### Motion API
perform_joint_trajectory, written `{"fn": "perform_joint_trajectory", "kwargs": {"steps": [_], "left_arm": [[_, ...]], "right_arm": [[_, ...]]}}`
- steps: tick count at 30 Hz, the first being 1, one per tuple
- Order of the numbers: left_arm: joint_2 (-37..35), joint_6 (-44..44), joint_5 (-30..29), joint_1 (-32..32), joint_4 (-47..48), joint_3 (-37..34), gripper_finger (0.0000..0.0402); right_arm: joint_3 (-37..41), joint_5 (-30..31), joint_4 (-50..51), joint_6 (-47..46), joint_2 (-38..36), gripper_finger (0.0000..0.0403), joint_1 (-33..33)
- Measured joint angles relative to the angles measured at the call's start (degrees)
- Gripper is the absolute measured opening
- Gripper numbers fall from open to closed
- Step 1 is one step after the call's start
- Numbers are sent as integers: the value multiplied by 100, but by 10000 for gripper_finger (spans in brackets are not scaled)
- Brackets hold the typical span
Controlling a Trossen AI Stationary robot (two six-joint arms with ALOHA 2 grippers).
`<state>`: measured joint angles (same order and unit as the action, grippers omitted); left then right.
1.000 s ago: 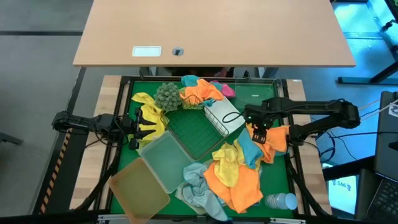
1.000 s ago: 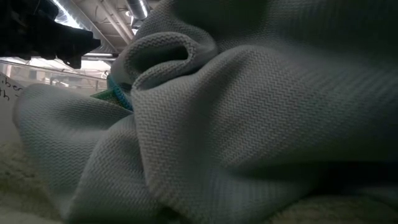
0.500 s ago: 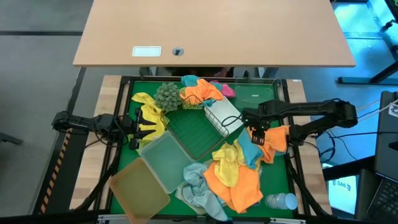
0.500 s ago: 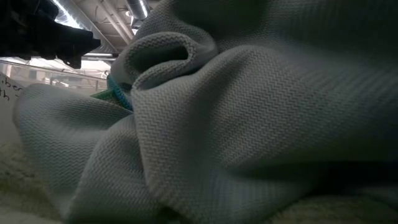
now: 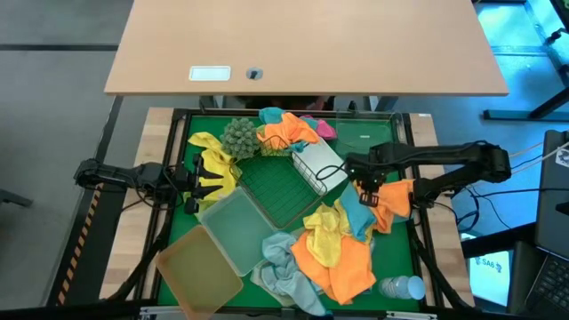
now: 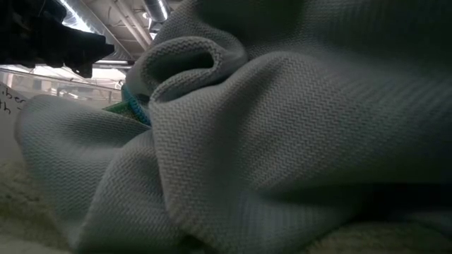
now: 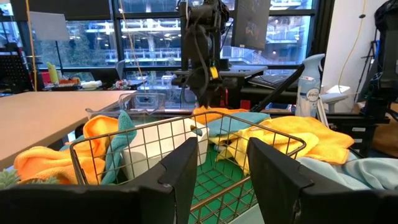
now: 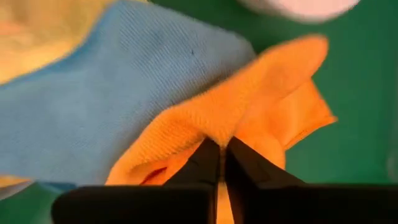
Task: Sort microfiber towel by color & place in baskets
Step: Put the orange towel into the transparent bin
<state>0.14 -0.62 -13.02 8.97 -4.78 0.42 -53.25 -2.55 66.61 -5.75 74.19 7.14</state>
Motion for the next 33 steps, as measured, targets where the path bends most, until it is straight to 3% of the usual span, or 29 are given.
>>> {"fn": "perform_joint_trajectory", "kwargs": {"steps": [5,11,18,25,30,33], "left_arm": [[2,0,-2,0,0,0,136],[2,-15,-261,-1,-2,-1,136],[1,-12,-402,-1,0,-1,136],[0,-9,-404,-1,-1,0,136],[1,-7,-405,-1,0,0,136],[1,-1,-407,-1,-1,-1,136]], "right_arm": [[-1133,254,679,374,0,5,5],[-2841,1487,1332,722,-4,5,60],[-4343,2504,1410,1331,-9,4,627],[-4891,3163,1334,1866,-11,3,1634],[-4901,3132,1201,2142,-4,2,2473],[-4903,2716,1211,2154,63,2,2890]]}}
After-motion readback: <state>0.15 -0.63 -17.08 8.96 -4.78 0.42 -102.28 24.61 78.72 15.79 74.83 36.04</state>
